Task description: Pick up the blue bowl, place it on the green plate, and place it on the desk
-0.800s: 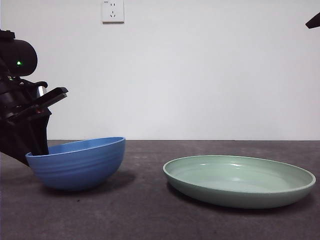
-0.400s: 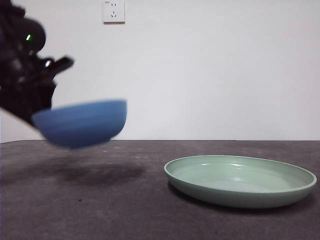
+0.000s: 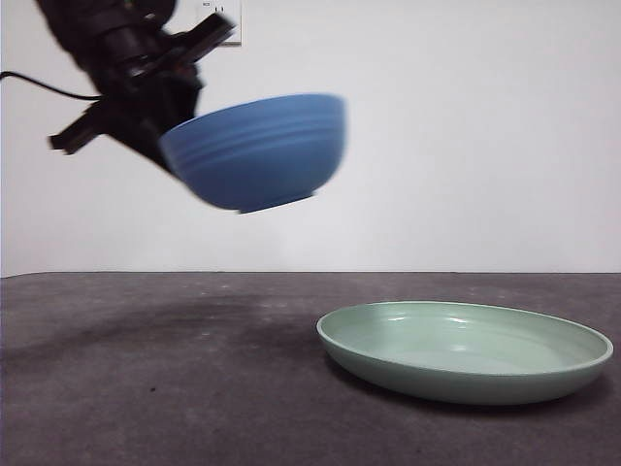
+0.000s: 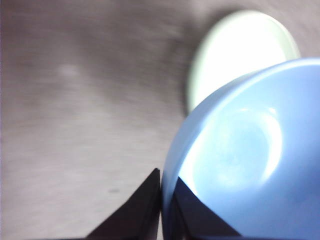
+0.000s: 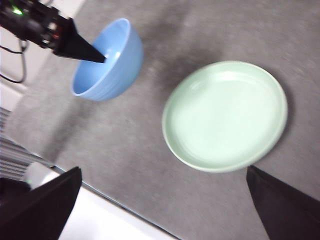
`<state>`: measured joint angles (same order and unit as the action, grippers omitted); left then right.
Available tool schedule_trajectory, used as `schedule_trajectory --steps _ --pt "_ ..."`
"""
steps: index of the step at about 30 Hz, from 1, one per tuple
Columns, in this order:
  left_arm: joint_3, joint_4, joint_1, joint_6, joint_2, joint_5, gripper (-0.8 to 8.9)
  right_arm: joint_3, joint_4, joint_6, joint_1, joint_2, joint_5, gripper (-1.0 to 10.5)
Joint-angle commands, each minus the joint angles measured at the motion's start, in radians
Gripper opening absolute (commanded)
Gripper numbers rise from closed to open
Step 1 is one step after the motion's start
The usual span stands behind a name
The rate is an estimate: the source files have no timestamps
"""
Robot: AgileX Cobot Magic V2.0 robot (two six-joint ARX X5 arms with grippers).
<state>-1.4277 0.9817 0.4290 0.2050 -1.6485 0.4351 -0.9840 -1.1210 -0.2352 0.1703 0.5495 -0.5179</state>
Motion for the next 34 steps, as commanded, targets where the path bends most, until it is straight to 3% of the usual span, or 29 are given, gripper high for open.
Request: schedule_trajectory --steps 1,7,16,25,34 --pt "-0.035 -0.036 0.058 0.057 -0.039 0.002 0.16 -0.037 -0.042 0.035 0.005 -0.015 0.032 5.4" --pt "-0.08 -0.094 0.166 0.122 -0.144 -0.008 0.16 -0.079 -0.101 0.066 0.005 -0.043 0.065 5.4" --pt "-0.304 -0.048 0.277 0.129 -0.382 -0.08 0.16 -0.081 -0.115 0.067 0.01 -0.049 0.063 5.4" --pt "-0.43 -0.032 0.332 0.129 -0.526 -0.149 0.16 -0.081 -0.115 0.068 0.042 -0.049 0.063 5.4" --pt "-0.432 -0.059 0.341 0.124 -0.544 -0.203 0.16 -0.081 -0.114 0.068 0.05 -0.049 0.063 5.4"
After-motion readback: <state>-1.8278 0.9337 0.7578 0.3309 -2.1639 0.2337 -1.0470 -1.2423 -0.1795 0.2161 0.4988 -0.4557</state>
